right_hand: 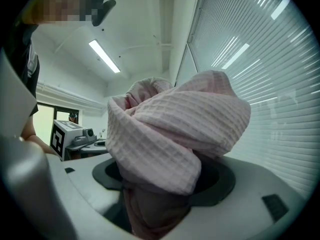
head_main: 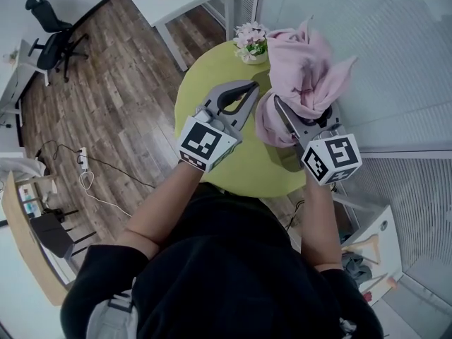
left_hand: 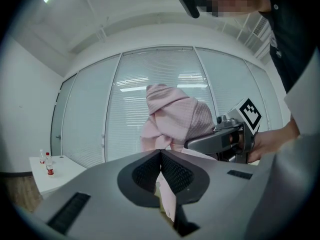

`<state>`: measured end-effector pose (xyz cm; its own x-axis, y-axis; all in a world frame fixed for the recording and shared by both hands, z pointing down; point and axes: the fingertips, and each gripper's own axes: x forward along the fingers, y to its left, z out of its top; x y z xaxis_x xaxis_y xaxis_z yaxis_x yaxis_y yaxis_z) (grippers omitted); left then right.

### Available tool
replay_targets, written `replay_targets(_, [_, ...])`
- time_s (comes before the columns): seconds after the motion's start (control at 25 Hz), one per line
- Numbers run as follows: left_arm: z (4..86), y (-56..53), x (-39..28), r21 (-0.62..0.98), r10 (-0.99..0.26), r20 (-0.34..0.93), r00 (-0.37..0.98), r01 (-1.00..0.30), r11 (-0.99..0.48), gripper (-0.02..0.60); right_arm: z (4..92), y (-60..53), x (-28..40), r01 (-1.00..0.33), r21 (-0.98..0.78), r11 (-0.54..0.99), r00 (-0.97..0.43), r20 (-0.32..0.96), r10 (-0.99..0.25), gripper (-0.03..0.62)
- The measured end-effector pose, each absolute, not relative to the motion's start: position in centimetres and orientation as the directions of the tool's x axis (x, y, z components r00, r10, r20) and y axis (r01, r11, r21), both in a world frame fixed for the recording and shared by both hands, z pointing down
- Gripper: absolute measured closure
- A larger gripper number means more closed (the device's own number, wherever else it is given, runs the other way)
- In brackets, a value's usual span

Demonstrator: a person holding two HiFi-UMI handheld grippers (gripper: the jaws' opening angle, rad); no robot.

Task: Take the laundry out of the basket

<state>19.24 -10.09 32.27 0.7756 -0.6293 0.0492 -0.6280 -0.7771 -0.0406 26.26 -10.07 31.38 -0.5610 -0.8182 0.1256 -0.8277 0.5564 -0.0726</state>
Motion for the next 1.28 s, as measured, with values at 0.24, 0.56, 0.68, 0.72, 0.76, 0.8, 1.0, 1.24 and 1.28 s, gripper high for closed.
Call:
replay_targets(0.24, [31.6, -10.0, 14.5, -0.045, -0.622, 0.041, 0.782, -0.621, -0.783, 0.571, 29.7, -10.0, 22.3, -0.843, -0.037, 0.537, -0.538, 0.082, -0.839, 0.227])
replay_targets(0.56, [30.3, -10.3, 6.1, -0.038, -0.642, 0.018, 0.766, -0.641, -0.766, 0.571, 27.1, -10.5, 14.8, -0.837, -0.021, 0.546, -0.547, 0.035, -0.837, 0.227])
replay_targets(0.68, [30.1, -10.3, 3.2, -0.043, -0.647, 0.012, 0.762, -0.646, -0.762, 0.571, 27.1, -10.6, 11.5, -0.829, -0.021, 0.559, -0.559, 0.034, -0.828, 0.227])
replay_targets(0.72, [30.2, -10.4, 2.3, -0.045, -0.649, 0.012, 0.761, -0.648, -0.760, 0.571, 27.2, -10.6, 10.4, -0.826, -0.023, 0.563, -0.564, 0.036, -0.825, 0.227])
replay_targets(0.76, [30.2, -10.4, 1.5, -0.045, -0.651, 0.013, 0.759, -0.650, -0.759, 0.571, 27.5, -10.6, 9.3, -0.824, -0.025, 0.567, -0.567, 0.040, -0.823, 0.227])
replay_targets(0.8, [30.3, -10.4, 0.6, -0.043, -0.653, 0.012, 0.758, -0.652, -0.757, 0.571, 27.7, -10.7, 8.2, -0.821, -0.025, 0.570, -0.570, 0.044, -0.820, 0.227])
replay_targets(1.0, [31.3, -10.7, -3.2, -0.031, -0.661, 0.024, 0.750, -0.660, -0.751, 0.571, 29.8, -11.3, 3.5, -0.808, -0.046, 0.587, -0.589, 0.071, -0.805, 0.227])
replay_targets(1.24, [33.4, -11.1, -6.3, -0.016, -0.666, 0.051, 0.744, -0.666, -0.745, 0.571, 32.7, -11.6, 0.1, -0.805, -0.074, 0.588, -0.593, 0.119, -0.797, 0.227])
replay_targets(1.28, [34.0, -11.1, -6.8, -0.014, -0.666, 0.059, 0.743, -0.667, -0.745, 0.571, 33.4, -11.6, -0.2, -0.808, -0.078, 0.584, -0.589, 0.131, -0.797, 0.227])
